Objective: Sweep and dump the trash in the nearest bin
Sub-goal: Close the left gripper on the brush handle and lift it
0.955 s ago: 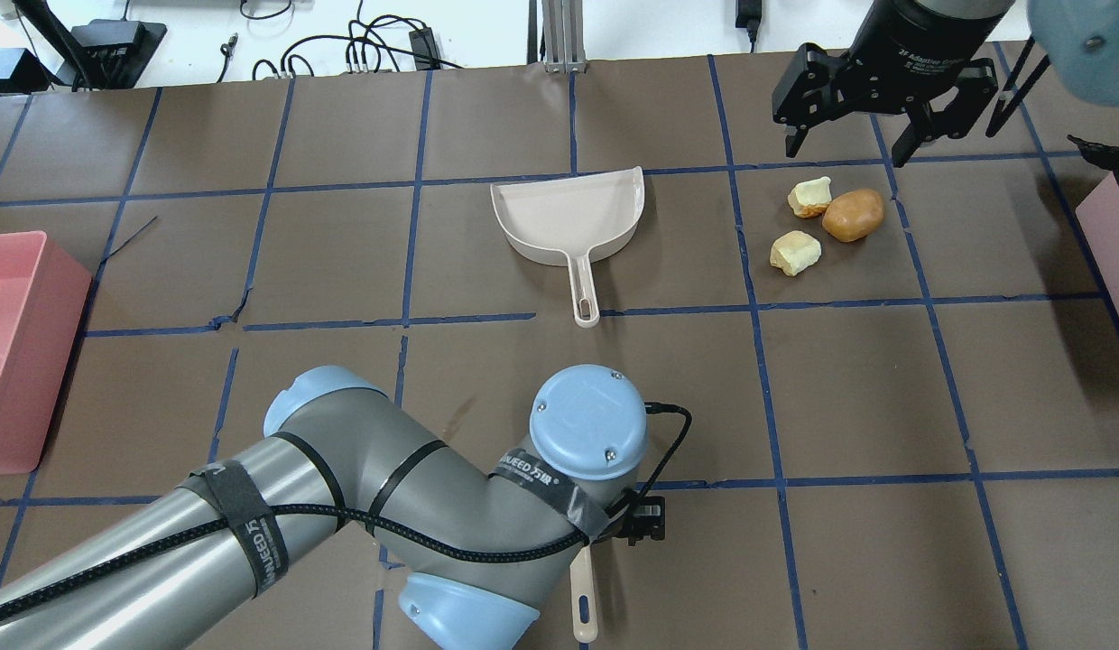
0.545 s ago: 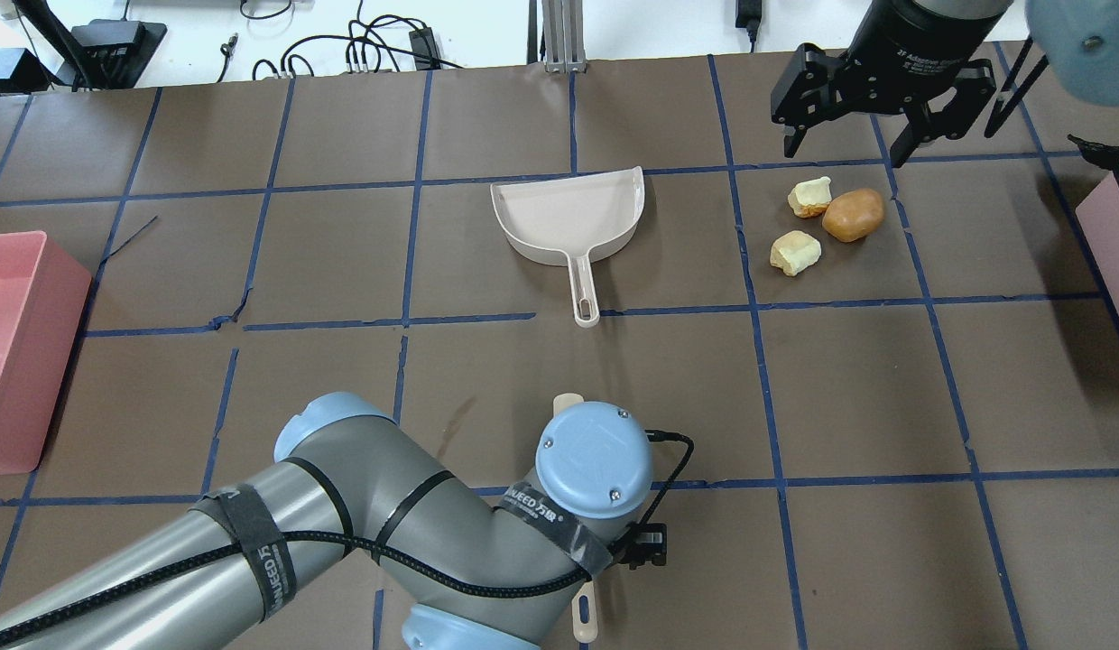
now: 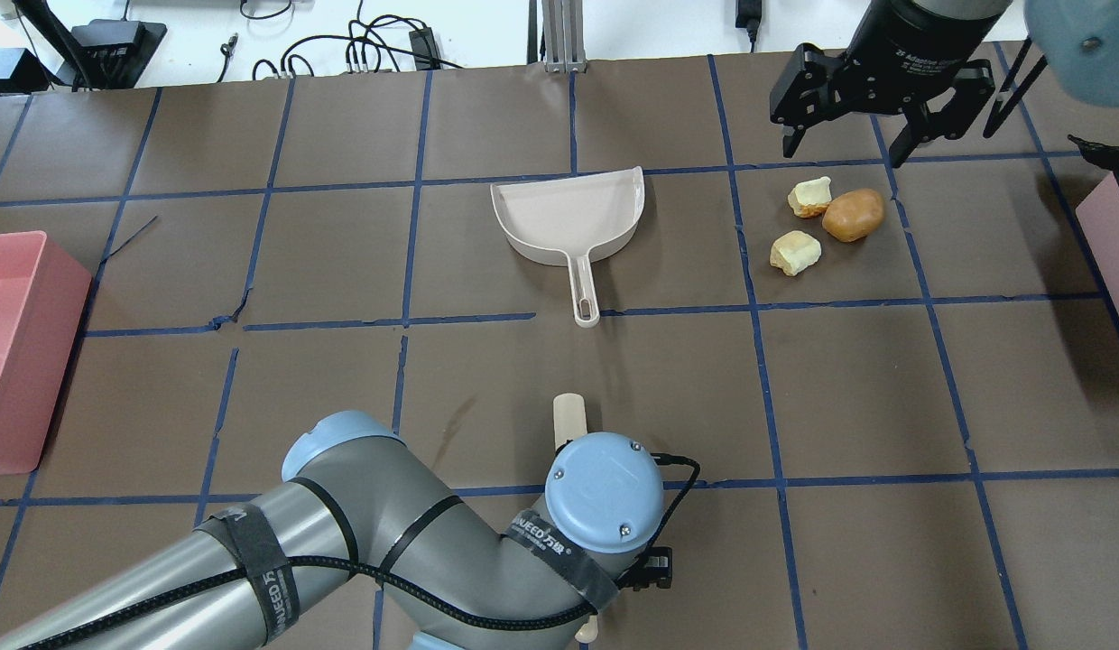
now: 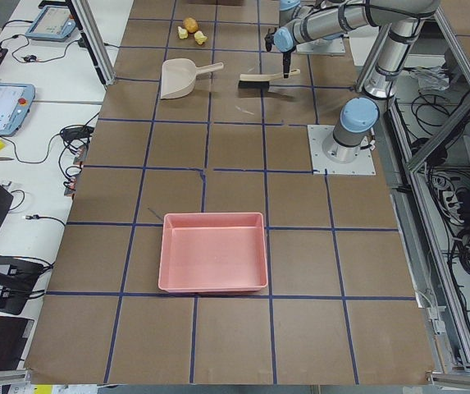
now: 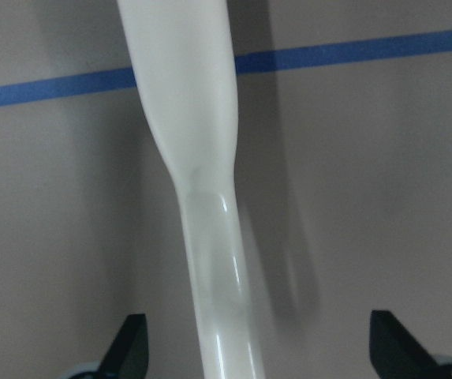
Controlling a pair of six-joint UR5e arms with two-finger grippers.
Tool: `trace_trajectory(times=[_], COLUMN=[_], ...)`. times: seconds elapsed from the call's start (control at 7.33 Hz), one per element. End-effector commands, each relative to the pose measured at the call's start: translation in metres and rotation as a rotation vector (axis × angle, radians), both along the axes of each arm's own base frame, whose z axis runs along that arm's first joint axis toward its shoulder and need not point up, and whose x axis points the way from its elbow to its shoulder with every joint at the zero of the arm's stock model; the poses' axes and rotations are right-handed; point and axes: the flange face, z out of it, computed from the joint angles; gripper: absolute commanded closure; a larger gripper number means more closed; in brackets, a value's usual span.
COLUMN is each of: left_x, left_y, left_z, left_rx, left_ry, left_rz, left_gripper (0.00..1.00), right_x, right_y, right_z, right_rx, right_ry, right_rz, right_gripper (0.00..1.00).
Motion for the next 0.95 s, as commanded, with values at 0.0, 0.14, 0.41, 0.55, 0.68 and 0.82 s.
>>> trace_trajectory(times=[0.0, 0.14, 0.41, 0.55, 0.68, 0.82], left_x=[0.0006, 0.0008, 0.0021, 0.0035, 0.0036, 0.0039], left_y=[0.0000, -0.0008, -0.0009, -0.0022, -0.0023, -0.0021], left_z=[0.0010, -0.0003, 0.0004, 0.0003, 0.0003, 0.0022], left_rx=[-0.002, 0.000, -0.008, -0.020, -0.021, -0.025], left_ry=[0.000, -0.002, -0.009, -0.022, -0.024, -0.021], left_rz=[-0.003, -0.004, -0.006, -0.008, -0.008, -0.011], left_gripper=[0.00, 0.00, 0.09, 0.27, 0.65, 0.92], right_x=[0.0003, 0.0001, 0.0010, 0.0009, 0.0009, 0.0009], right_y=[-0.0007, -0.0002, -0.0014, -0.0009, -0.0006, -0.0013], right_z=[-0.0003, -0.0015, -0.0047, -0.0033, -0.0042, -0.0049], right_rx=[-0.001, 0.005, 0.011, 0.010, 0.013, 0.013], right_ry=[-0.001, 0.000, -0.001, 0.000, 0.000, 0.000], right_rz=[0.000, 0.002, 0.006, 0.008, 0.008, 0.008], right_gripper=[0.00, 0.00, 0.00, 0.00, 0.00, 0.00])
